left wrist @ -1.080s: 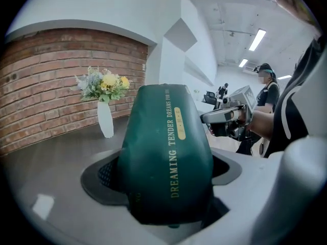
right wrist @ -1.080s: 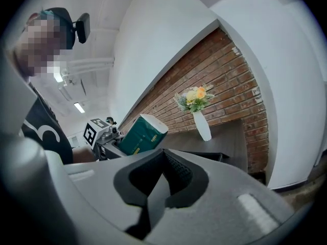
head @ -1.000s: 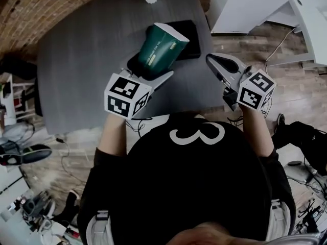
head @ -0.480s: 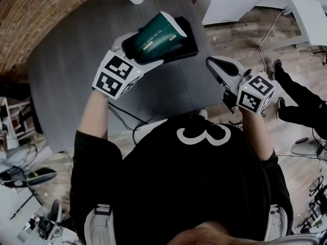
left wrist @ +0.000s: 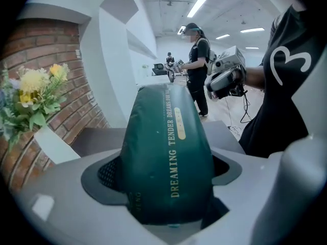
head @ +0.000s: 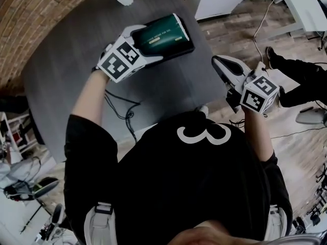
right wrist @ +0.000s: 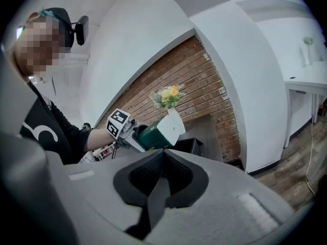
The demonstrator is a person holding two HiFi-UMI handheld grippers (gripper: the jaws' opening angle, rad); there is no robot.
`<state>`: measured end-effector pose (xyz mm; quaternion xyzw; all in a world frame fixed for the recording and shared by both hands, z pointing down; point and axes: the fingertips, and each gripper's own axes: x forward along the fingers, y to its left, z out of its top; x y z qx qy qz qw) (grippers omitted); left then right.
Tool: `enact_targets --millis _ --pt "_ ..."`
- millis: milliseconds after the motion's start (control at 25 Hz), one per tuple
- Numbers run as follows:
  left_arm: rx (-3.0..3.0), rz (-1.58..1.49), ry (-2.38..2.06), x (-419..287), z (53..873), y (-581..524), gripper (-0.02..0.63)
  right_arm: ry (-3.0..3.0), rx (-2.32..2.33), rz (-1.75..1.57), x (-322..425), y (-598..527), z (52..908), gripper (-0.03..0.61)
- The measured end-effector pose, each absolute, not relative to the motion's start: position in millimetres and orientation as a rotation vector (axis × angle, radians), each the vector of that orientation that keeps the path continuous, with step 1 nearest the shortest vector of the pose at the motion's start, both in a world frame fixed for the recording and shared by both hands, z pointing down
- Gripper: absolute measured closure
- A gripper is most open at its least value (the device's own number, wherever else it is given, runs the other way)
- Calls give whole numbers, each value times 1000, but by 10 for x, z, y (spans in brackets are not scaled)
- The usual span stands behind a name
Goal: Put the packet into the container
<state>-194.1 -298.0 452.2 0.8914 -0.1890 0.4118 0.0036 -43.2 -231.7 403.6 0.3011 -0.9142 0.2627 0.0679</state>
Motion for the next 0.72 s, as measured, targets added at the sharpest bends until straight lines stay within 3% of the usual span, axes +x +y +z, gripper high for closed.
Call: enact_targets --millis 440,720 --pt "2772 1367 -436 -1816 4944 -2957 132 -2751 960 818 -342 -2206 4157 577" --pt "2790 1208 -440 -1741 4945 -2985 128 -2742 976 827 -348 -2207 4192 577"
